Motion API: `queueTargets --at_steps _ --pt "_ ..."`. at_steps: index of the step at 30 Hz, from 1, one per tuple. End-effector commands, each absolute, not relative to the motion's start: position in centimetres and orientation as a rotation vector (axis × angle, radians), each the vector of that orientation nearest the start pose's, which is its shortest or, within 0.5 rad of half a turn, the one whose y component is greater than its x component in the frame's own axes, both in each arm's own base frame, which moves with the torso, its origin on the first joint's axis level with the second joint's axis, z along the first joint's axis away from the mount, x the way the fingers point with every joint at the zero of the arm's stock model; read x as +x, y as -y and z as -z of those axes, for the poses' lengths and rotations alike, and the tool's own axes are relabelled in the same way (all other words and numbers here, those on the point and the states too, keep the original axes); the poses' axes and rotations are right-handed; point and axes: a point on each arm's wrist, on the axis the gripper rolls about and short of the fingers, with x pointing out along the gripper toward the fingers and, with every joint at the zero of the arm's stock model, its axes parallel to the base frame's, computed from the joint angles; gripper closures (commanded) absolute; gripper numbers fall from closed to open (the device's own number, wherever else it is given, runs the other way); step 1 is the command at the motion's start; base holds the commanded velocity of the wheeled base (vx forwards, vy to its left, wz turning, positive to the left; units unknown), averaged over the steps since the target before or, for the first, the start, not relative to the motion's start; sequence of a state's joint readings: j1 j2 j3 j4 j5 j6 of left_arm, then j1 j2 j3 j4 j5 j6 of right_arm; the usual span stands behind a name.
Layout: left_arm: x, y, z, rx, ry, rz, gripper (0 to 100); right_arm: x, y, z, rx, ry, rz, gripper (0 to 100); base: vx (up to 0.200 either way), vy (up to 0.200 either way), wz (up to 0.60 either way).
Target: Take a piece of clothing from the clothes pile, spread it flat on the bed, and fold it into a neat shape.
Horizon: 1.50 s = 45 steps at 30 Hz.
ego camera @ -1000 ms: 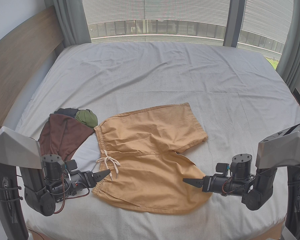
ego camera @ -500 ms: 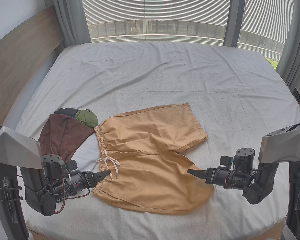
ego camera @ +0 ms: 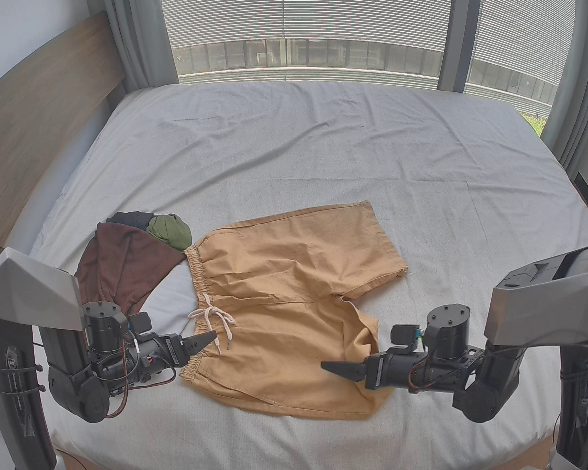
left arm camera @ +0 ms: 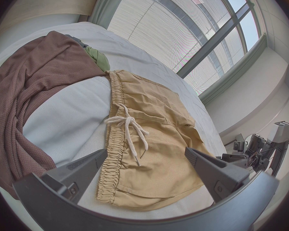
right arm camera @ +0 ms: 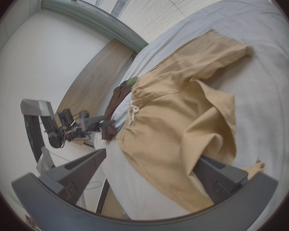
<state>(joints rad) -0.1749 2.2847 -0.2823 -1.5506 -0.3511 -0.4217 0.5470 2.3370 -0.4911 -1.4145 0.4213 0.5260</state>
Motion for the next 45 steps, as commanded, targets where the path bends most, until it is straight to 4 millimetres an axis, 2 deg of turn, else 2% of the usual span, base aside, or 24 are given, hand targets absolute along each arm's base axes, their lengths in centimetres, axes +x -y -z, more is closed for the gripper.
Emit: queueTargets --at_steps 1,4,8,14,19,25,28,35,37,38,39,42,45 --pt "27.7 5.6 0.8 -0.446 -0.558 0.412 0 26.5 -20.6 1.4 0.420 -0.714 -0.893 0 0.000 0.000 0.00" --pt "27.7 5.6 0.8 -0.446 -0.558 0.409 0 26.5 -21.4 1.5 0.411 -0.737 -0.904 0 0.000 0.000 0.00" --pt "27.7 5.6 0.8 -0.447 -0.560 0.410 0 26.8 -21.8 2.9 0.402 -0.778 -0.892 0 0.000 0.000 0.00" --pt "27.7 5.6 1.1 -0.447 -0.569 0.408 0 26.4 -21.6 3.5 0.396 -0.808 -0.884 0 0.000 0.000 0.00" --pt "27.7 5.5 1.0 -0.447 -0.567 0.407 0 25.0 -21.6 4.2 0.377 -0.858 -0.889 0 0.000 0.000 0.00" --pt "27.7 5.4 1.0 -0.449 -0.566 0.403 0 25.1 -21.2 5.2 0.374 -0.879 -0.860 0 0.000 0.000 0.00" --pt "27.7 5.3 1.0 -0.449 -0.565 0.401 0 25.2 -20.9 4.5 0.371 -0.844 -0.825 0 0.000 0.000 0.00" --pt "27.7 5.4 0.9 -0.448 -0.562 0.402 0 25.1 -18.6 0.4 0.397 -0.716 -0.768 0 0.000 0.000 0.00" --pt "27.7 5.4 0.9 -0.448 -0.562 0.402 0 25.1 -18.6 0.4 0.397 -0.716 -0.768 0 0.000 0.000 0.00" --pt "27.7 5.4 0.9 -0.448 -0.562 0.402 0 24.7 -17.5 -1.1 0.408 -0.686 -0.751 0 0.000 0.000 0.00" --pt "27.7 5.4 0.9 -0.449 -0.563 0.403 0 24.6 -17.2 -1.6 0.412 -0.674 -0.749 0 0.000 0.000 0.00" --pt "27.7 5.4 0.9 -0.449 -0.561 0.404 0 24.7 -16.5 -2.7 0.412 -0.640 -0.742 0 0.000 0.000 0.00" --pt "27.7 5.4 0.9 -0.448 -0.562 0.402 0 25.3 -15.9 -2.9 0.409 -0.619 -0.721 0 0.000 0.000 0.00"
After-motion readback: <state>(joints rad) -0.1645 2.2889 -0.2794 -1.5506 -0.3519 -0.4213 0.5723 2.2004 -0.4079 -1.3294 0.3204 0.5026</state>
